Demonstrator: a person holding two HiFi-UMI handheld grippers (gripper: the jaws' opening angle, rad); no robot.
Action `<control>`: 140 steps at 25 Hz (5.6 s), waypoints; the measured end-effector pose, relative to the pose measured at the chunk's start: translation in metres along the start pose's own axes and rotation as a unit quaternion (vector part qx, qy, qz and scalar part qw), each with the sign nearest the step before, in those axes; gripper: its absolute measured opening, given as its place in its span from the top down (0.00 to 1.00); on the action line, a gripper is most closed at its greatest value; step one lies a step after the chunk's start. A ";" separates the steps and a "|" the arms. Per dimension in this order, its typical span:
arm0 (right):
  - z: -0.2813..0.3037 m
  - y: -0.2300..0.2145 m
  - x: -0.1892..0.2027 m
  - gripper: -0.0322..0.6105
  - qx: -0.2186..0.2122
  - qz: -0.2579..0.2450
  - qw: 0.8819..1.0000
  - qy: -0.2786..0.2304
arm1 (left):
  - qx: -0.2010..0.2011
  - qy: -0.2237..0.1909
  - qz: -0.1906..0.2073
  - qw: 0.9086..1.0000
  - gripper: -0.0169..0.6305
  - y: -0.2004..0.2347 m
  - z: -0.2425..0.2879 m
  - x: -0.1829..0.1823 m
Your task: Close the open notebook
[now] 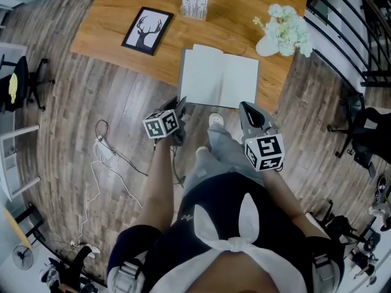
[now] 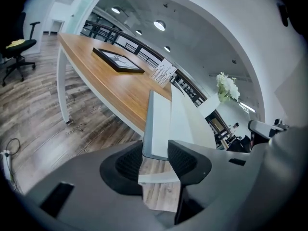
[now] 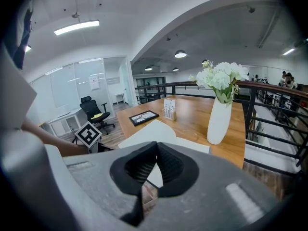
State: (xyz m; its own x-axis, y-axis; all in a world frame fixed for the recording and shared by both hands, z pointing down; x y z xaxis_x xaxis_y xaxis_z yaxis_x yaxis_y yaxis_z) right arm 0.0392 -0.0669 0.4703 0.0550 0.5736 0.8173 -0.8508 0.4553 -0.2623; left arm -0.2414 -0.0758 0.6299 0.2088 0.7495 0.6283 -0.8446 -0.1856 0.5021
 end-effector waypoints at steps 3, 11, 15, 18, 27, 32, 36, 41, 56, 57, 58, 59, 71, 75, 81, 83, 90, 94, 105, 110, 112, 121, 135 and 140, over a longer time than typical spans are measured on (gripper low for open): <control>-0.002 -0.001 0.003 0.95 0.003 0.002 1.000 0.000 | -0.007 -0.006 -0.002 1.000 0.76 0.001 -0.003 0.000; -0.003 0.000 0.002 0.95 0.001 0.003 1.000 -0.004 | -0.021 -0.019 0.007 1.000 0.87 -0.003 -0.008 -0.002; -0.004 0.001 0.002 0.95 0.000 0.002 1.000 -0.007 | -0.020 -0.030 0.001 0.999 0.88 -0.005 -0.012 -0.004; -0.006 0.004 0.001 0.95 0.000 0.002 1.000 -0.009 | -0.020 -0.032 0.003 0.999 0.89 -0.008 -0.016 -0.005; -0.014 0.008 -0.002 0.95 0.002 0.003 1.000 -0.023 | -0.020 -0.036 0.021 0.999 0.89 -0.016 -0.025 -0.012; -0.021 0.008 -0.002 0.95 0.008 0.004 1.000 -0.030 | -0.024 -0.030 0.037 0.999 0.90 -0.025 -0.030 -0.017; -0.025 0.009 -0.002 0.95 0.011 0.005 0.999 -0.035 | -0.028 -0.023 0.056 0.998 0.90 -0.031 -0.034 -0.022; -0.031 0.012 -0.002 0.95 0.015 0.008 0.999 -0.039 | -0.029 -0.024 0.065 0.997 0.90 -0.039 -0.040 -0.027; -0.055 0.006 -0.001 0.95 0.031 0.014 0.998 -0.061 | -0.025 -0.039 0.091 0.995 0.91 -0.069 -0.053 -0.037; -0.056 0.006 0.000 0.95 0.032 0.014 0.997 -0.062 | -0.025 -0.038 0.095 0.994 0.91 -0.071 -0.053 -0.038; -0.057 0.005 0.000 0.95 0.033 0.014 0.997 -0.063 | -0.024 -0.039 0.099 0.994 0.91 -0.073 -0.053 -0.039; -0.058 0.005 0.000 0.95 0.034 0.014 0.997 -0.064 | -0.024 -0.039 0.102 0.994 0.91 -0.075 -0.053 -0.040; -0.071 -0.002 0.002 0.95 0.040 0.017 0.996 -0.076 | -0.024 -0.047 0.116 0.992 0.91 -0.097 -0.057 -0.044; -0.075 -0.004 0.003 0.95 0.041 0.017 0.996 -0.077 | -0.024 -0.050 0.128 0.990 0.92 -0.106 -0.058 -0.046; -0.079 -0.008 0.006 0.95 0.042 0.017 0.996 -0.077 | -0.022 -0.055 0.137 0.989 0.92 -0.117 -0.058 -0.047; -0.080 -0.010 0.007 0.95 0.042 0.017 0.996 -0.075 | -0.023 -0.056 0.138 0.989 0.92 -0.120 -0.058 -0.048; -0.081 -0.013 0.009 0.95 0.040 0.018 0.996 -0.071 | -0.012 -0.057 0.145 0.988 0.92 -0.134 -0.057 -0.051; -0.081 -0.014 0.007 0.95 0.040 0.017 0.996 -0.073 | -0.005 -0.058 0.148 0.987 0.93 -0.141 -0.056 -0.051; -0.081 -0.022 0.006 0.95 0.050 0.022 0.995 -0.079 | 0.018 -0.056 0.159 0.986 0.93 -0.155 -0.050 -0.052; -0.083 -0.025 0.006 0.95 0.053 0.024 0.995 -0.081 | 0.028 -0.056 0.161 0.985 0.93 -0.162 -0.048 -0.050; -0.084 -0.025 0.006 0.95 0.053 0.024 0.995 -0.081 | 0.031 -0.055 0.160 0.985 0.93 -0.164 -0.047 -0.050; -0.086 -0.030 0.008 0.95 0.056 0.028 0.995 -0.081 | 0.048 -0.049 0.169 0.983 0.93 -0.174 -0.038 -0.049; -0.092 -0.041 0.009 0.95 0.067 0.036 0.993 -0.087 | 0.071 -0.035 0.187 0.979 0.93 -0.193 -0.022 -0.046; -0.094 -0.045 0.011 0.95 0.072 0.039 0.993 -0.087 | 0.075 -0.032 0.192 0.978 0.93 -0.199 -0.017 -0.044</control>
State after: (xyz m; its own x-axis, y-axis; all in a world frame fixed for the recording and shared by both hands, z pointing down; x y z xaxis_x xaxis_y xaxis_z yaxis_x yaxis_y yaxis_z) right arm 0.1274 -0.0168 0.4430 -0.0945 0.4707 0.8772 -0.9155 0.3051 -0.2624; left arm -0.0910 -0.0605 0.4925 -0.0752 0.5659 0.8210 -0.7863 -0.5400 0.3002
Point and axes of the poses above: the fingertips, and each gripper's own axes: z forward along the fingers, y to its left, x out of its underside, the point moved 9 cm from there along -z, backward along the fingers, and after that the axes turned 11 degrees about z, right-handed, at the moved point
